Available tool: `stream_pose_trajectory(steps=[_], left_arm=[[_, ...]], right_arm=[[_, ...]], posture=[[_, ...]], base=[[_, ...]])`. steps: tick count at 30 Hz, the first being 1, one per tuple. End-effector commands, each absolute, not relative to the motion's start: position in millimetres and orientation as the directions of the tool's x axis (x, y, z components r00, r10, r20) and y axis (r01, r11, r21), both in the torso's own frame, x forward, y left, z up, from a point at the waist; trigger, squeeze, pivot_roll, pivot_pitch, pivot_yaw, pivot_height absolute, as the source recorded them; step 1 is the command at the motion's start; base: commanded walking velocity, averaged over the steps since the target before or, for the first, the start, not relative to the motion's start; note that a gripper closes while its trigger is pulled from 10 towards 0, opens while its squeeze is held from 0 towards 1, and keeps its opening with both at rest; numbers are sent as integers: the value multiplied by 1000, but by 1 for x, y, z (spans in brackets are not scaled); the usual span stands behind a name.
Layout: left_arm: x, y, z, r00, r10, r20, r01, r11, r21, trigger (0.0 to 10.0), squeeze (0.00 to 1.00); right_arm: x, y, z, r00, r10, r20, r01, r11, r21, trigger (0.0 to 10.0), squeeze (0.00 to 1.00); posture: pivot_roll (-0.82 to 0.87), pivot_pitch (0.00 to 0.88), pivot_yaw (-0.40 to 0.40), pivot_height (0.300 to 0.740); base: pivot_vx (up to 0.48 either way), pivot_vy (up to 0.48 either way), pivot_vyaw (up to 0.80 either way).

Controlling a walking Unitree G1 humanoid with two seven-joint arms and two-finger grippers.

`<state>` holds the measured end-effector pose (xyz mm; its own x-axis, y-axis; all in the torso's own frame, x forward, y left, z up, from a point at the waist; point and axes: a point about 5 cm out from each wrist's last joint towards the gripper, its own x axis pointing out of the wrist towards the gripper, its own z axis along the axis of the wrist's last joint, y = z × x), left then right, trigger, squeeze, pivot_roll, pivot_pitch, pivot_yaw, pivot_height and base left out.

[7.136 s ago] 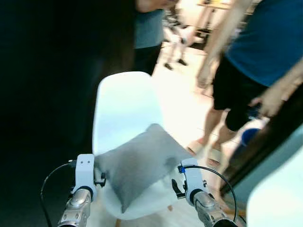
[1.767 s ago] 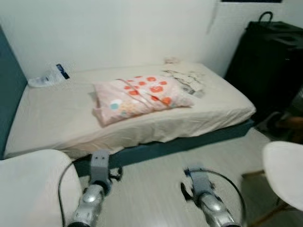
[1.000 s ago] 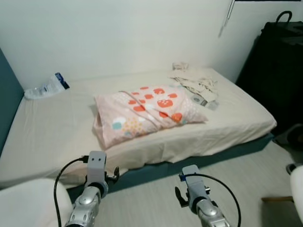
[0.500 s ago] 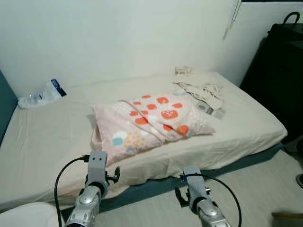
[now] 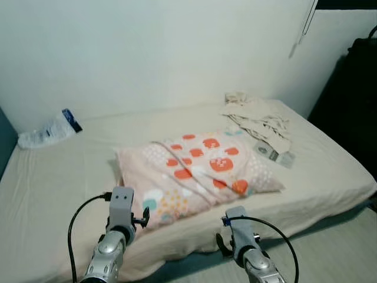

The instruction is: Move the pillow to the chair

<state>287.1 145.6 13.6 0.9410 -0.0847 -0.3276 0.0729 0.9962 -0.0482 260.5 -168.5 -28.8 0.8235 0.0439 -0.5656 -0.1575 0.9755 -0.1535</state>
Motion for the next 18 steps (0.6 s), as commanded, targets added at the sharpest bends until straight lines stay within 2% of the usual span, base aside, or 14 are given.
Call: stream_pose_trajectory(steps=[1,6,14,18], left_arm=[[284,147,10,936,-84,-341,76,996,-39,10000,0],[284,148,10,935,-85,-345,77,996,-39,10000,0],[284,152,9,936,-17,-351,7,1000,-29,10000,0],[283,156,9,937,-1,-349,-9,1000,-26,10000,0]], right_arm=[[266,-165,-23,847,50,-530,-140,982,-131,10000,0],[269,-165,-20,859,55,-509,-131,985,-115,10000,0],[270,-165,-19,850,82,-520,-179,974,-139,10000,0],[271,-162,-19,847,102,-521,-235,952,-195,10000,0]], posture=[[65,19,-14,740],[62,24,-16,740],[68,36,-31,740],[71,37,-31,740]], base=[[379,0,0],[375,0,0],[0,0,0],[0,0,800]])
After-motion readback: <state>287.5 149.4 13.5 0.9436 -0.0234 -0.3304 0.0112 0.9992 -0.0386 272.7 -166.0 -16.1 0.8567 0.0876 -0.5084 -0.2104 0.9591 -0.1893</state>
